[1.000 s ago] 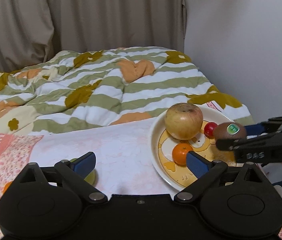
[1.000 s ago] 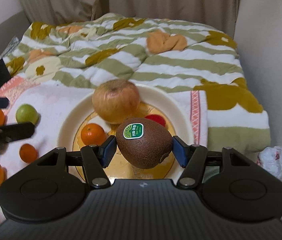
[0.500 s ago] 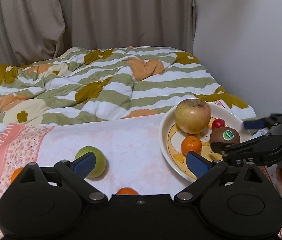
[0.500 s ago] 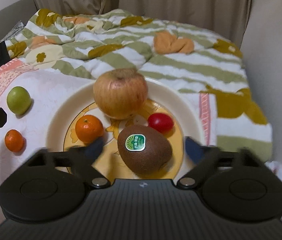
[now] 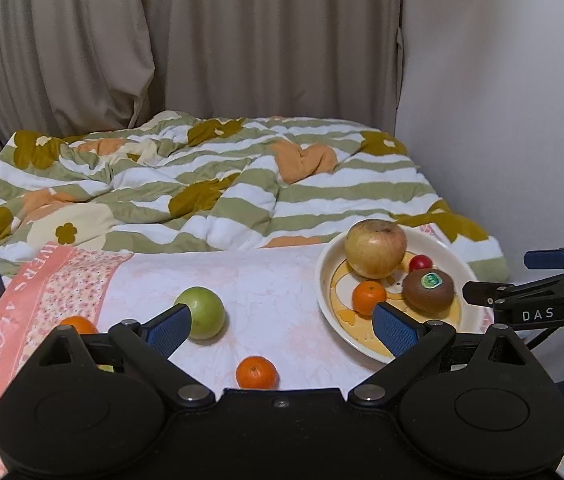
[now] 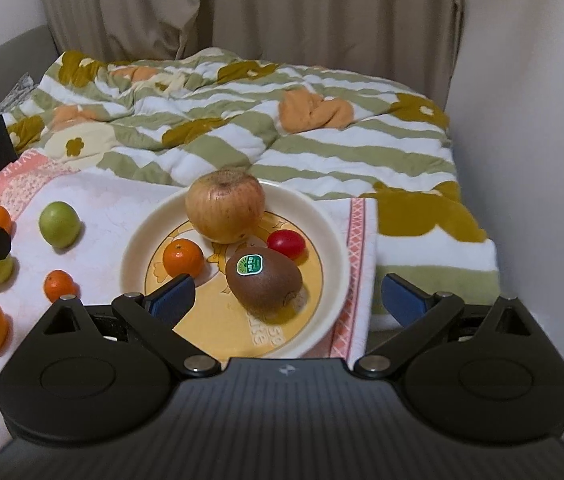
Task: Organize fruits
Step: 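Pull both tools back from the bowl toward the remaining fruits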
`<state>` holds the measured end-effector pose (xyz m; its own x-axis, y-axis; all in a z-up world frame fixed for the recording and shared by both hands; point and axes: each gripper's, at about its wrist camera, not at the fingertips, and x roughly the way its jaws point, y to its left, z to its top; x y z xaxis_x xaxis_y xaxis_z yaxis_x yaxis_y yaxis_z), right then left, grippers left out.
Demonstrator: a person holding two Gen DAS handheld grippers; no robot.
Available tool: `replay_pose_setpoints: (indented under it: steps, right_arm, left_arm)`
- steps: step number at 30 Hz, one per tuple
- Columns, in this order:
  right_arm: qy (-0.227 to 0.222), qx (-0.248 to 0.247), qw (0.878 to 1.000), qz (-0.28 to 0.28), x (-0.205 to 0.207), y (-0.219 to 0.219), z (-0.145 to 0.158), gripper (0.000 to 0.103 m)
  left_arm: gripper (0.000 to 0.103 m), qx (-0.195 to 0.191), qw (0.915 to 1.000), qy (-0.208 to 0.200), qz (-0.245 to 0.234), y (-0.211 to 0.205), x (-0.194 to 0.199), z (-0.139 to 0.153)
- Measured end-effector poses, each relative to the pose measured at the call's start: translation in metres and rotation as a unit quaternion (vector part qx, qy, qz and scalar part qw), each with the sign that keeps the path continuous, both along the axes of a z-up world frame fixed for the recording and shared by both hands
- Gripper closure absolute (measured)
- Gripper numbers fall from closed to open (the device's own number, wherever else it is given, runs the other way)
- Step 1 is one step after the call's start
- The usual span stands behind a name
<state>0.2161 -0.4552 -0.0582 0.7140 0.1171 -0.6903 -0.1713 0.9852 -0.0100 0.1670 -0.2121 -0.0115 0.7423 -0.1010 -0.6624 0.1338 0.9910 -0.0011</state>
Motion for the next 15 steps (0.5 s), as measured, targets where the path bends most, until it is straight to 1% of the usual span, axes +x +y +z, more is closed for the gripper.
replay_pose_setpoints:
  steps: [4,10,15]
  right_arm:
    - [-0.013,0.001,1.000,-0.007,-0.021,-0.001,0.017,0.000]
    - [-0.028,0.013,0.999,-0.011,-0.048,0.000,0.045,0.000]
    - [-0.039,0.018,0.999,-0.004,-0.068,0.008,0.063,0.000]
  left_arm:
    - [0.004,-0.006,0.9998,-0.015,0.013,0.005,-0.022,0.013]
    - [0.004,-0.001,0.9984,-0.046,0.035,0.018,-0.059,0.034]
    - [0.003,0.005,0.9966,-0.060,0.057,0.034,-0.084,0.046]
